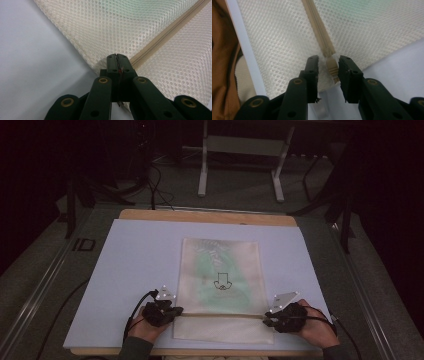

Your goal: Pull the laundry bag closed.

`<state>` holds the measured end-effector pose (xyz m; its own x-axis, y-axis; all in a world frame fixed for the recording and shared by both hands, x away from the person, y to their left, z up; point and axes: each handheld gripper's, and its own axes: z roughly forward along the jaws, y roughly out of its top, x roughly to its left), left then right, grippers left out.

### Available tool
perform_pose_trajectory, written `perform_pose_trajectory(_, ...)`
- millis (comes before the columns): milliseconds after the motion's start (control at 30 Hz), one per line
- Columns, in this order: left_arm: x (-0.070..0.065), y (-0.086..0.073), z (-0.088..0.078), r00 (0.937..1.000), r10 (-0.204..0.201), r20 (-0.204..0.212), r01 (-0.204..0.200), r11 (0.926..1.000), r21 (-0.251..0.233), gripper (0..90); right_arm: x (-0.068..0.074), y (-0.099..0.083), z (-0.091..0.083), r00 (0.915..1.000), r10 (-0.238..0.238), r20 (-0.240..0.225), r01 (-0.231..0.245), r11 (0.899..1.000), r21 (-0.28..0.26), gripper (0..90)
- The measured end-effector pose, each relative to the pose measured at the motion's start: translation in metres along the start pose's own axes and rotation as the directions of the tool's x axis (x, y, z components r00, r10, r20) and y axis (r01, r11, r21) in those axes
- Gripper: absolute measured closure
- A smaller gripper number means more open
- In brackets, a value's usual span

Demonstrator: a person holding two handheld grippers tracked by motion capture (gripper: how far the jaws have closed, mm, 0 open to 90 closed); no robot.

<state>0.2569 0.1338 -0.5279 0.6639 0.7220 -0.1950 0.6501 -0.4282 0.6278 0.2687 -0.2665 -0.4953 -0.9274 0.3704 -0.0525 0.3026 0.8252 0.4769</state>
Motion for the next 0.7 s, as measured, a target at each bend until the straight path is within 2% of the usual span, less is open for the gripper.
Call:
perform_pose_trajectory(167, -0.002, 0.000, 0.000, 0.9997, 0.018, -0.016, -0.018, 0.9998, 0.002, 87.0, -0.002, -0.001, -0.003, 0.9996, 0.023, 0.015, -0.022, 0.999, -0.025, 65.0)
perform_pose_trajectory(267, -0.002, 0.000, -0.001, 0.9999, 0.014, -0.010, -0.014, 0.9999, -0.003, 86.0, -0.004, -0.002, -0.005, 0.9989, 0.035, 0.030, -0.034, 0.999, -0.042, 63.4)
perform_pose_trajectory(400, -0.002, 0.000, -0.002, 0.9999, 0.014, 0.002, -0.013, 0.9999, -0.007, 84.9, -0.009, -0.006, -0.010, 0.9948, 0.085, 0.057, -0.081, 0.994, -0.077, 61.6)
perform_pose_trajectory(433, -0.002, 0.000, -0.002, 0.9999, 0.014, 0.002, -0.013, 0.9999, -0.007, 84.9, -0.009, -0.006, -0.010, 0.9948, 0.085, 0.057, -0.081, 0.994, -0.077, 61.6)
perform_pose_trajectory(467, -0.002, 0.001, -0.002, 0.9999, 0.011, 0.007, -0.010, 0.9999, -0.013, 84.9, -0.011, -0.008, -0.010, 0.9923, 0.109, 0.059, -0.103, 0.990, -0.098, 60.0)
perform_pose_trajectory(700, -0.002, 0.001, -0.005, 0.9997, 0.025, 0.001, -0.025, 0.9987, -0.044, 84.4, -0.017, -0.014, -0.004, 0.9858, 0.158, 0.058, -0.152, 0.984, -0.095, 57.6)
